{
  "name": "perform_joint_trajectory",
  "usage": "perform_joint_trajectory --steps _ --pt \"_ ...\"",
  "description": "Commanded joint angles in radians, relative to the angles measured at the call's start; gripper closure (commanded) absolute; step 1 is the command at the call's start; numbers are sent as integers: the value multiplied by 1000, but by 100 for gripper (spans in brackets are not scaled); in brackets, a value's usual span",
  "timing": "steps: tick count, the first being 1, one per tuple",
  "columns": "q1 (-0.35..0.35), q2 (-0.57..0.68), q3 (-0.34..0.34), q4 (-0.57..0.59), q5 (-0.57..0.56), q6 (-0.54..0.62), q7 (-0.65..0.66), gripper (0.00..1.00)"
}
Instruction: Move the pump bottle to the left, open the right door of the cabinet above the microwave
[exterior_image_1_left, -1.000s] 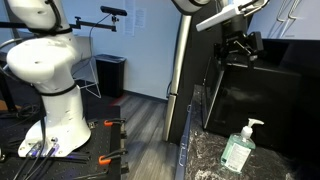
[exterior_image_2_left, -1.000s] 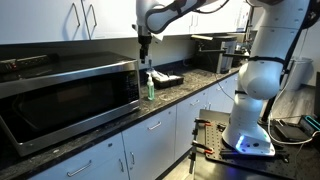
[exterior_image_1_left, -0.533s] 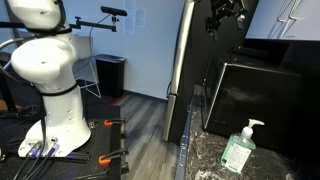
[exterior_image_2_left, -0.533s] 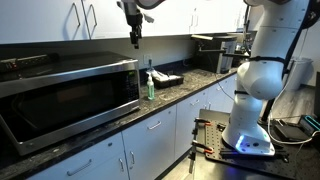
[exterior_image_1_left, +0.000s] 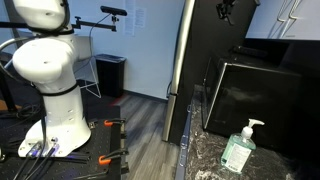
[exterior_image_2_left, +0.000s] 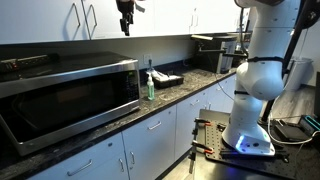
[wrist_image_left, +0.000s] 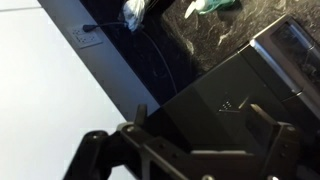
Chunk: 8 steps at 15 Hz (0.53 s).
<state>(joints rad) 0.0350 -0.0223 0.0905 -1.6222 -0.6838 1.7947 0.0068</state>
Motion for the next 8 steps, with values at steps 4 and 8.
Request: perform_joint_trajectory --steps 4,8 --pt "-5 122 -56 56 -195 338 172 0" --pt "0 136 -69 26 -278 406 235 0"
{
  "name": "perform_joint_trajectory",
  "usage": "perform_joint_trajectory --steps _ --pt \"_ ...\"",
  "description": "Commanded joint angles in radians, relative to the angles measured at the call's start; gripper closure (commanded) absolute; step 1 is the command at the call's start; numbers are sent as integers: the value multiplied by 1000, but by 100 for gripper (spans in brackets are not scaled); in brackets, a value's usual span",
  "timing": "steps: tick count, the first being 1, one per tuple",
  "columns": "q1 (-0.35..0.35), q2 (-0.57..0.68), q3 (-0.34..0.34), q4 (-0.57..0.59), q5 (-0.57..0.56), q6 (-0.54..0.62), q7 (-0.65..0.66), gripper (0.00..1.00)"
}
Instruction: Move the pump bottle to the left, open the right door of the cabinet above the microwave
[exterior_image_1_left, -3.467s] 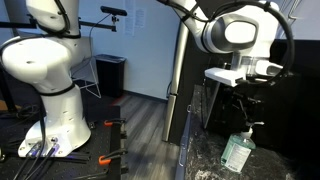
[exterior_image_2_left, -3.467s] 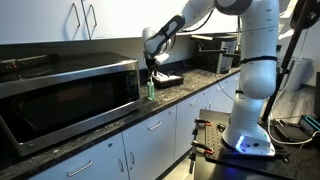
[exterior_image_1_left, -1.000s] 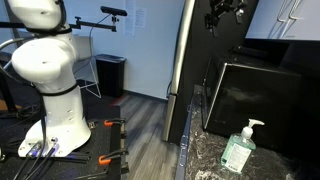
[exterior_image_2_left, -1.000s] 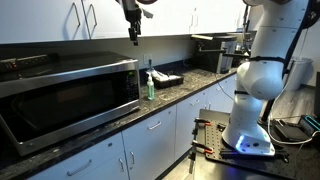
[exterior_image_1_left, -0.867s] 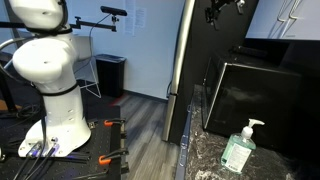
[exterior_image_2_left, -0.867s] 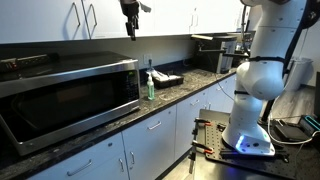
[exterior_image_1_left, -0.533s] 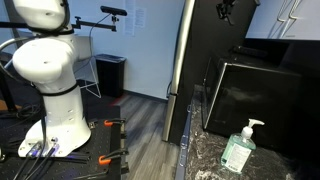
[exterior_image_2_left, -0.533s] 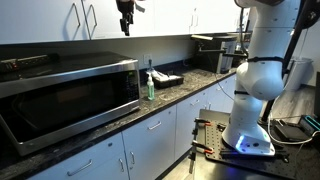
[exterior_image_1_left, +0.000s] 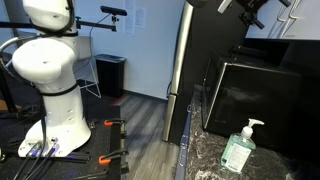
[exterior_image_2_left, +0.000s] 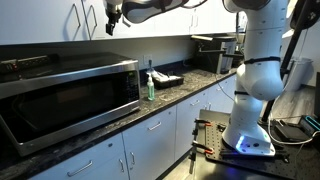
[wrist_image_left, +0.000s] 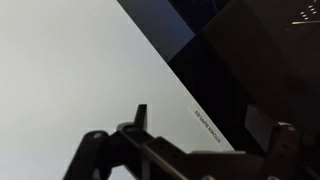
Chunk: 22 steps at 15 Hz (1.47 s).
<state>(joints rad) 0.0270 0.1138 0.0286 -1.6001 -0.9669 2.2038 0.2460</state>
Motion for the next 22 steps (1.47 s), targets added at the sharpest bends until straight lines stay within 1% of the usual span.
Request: perform_joint_trajectory --steps 1,3,5,6,7,11,14,16,19,20,21,22 --pt "9 23 -10 14 -15 8 7 0" --pt "11 52 -12 34 -26 13 11 0" --pt "11 56 -12 44 -27 14 12 0" --pt "4 52 -16 36 -22 57 52 0" --pt "5 53 -17 34 -18 60 79 0" --pt "26 15 -12 -1 -6 40 261 0" --pt "56 -23 -16 -43 -112 47 496 0" --pt "68 -37 -9 -54 -190 14 651 0" --pt "71 -66 0 -113 -296 -14 869 0" --pt "57 -19 6 -41 -241 7 756 0" --pt "57 -27 8 -60 -264 5 805 0" --pt "56 -32 8 -73 -271 5 826 0"
